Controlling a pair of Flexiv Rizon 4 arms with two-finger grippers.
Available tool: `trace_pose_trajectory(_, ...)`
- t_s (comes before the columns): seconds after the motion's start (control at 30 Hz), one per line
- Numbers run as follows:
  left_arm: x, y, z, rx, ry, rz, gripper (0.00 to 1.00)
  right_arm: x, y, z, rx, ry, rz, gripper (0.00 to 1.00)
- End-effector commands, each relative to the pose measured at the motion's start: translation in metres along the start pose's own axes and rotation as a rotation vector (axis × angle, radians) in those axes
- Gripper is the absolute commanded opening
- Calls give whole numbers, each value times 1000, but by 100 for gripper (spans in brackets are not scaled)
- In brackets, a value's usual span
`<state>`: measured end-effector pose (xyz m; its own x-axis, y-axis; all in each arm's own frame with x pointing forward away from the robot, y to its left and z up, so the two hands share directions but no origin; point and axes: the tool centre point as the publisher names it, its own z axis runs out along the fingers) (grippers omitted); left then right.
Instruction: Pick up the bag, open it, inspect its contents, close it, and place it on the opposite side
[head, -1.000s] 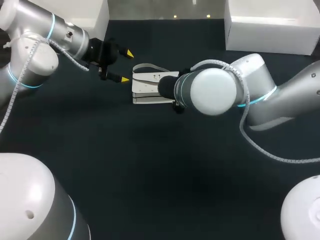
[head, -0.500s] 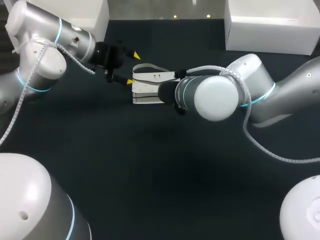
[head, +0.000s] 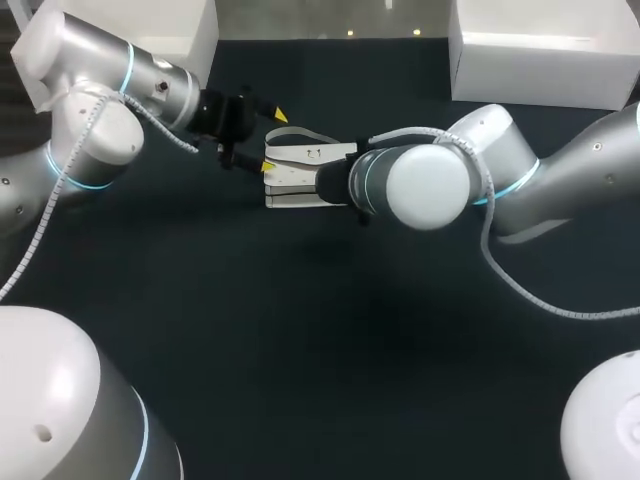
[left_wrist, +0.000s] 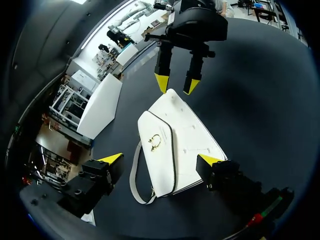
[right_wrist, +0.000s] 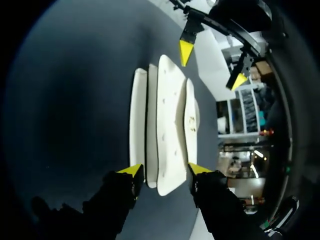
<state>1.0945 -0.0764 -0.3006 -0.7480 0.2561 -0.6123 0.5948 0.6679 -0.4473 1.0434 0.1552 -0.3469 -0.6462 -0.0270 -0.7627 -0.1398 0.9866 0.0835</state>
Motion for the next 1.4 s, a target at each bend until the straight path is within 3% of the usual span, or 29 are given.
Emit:
trace_pose_trajectory(0.03, -2, 2, 3, 9, 4, 0, 100, 3, -3, 9, -48, -90, -6, 44)
trace_pose_trajectory(0.33, -3, 3, 4, 16, 9, -3, 100, 5, -5, 18, -45, -78, -13, 35)
trace_pose_trajectory(0.5, -2, 5, 5, 16, 12, -6, 100, 5, -4, 21, -46, -71, -13, 20)
trace_pose_trajectory(0.63, -2, 5, 5, 18, 13, -9, 100, 5, -3, 21, -46, -70, -14, 0)
trace_pose_trajectory(0.9, 0, 4, 6, 52, 7, 6, 100, 10, 1, 16, -45, -83, -3, 0)
trace_pose_trajectory(1.4, 3, -1, 9, 80, -2, 27, 100, 12, 8, 12, 42, -125, 43, 0)
